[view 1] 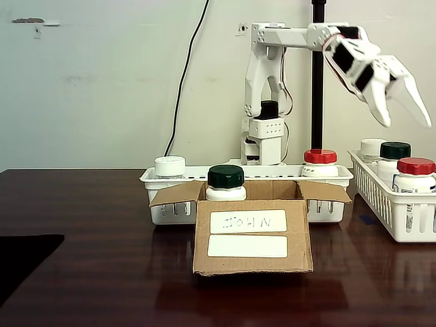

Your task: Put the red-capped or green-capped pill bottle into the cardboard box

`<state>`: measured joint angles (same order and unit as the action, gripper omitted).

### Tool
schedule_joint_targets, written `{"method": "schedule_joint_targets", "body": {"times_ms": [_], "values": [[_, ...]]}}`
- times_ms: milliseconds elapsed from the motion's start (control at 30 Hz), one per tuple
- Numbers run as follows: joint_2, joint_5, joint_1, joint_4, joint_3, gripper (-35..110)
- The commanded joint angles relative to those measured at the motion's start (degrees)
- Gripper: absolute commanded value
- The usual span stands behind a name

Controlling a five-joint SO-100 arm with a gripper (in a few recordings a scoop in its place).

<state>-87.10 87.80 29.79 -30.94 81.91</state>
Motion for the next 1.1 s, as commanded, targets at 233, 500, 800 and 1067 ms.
{"method": "schedule_joint_targets", "body": {"times_ms": [233, 500, 800, 1067], "values": [[3.6, 2.37, 0.53, 6.59, -0.09, 79], [8.0, 3.43, -0.53, 10.72, 0.0, 79], [10.37, 4.66, -0.7, 16.0, 3.52, 79], [11.6, 5.19, -1.23, 19.16, 5.45, 77]]}}
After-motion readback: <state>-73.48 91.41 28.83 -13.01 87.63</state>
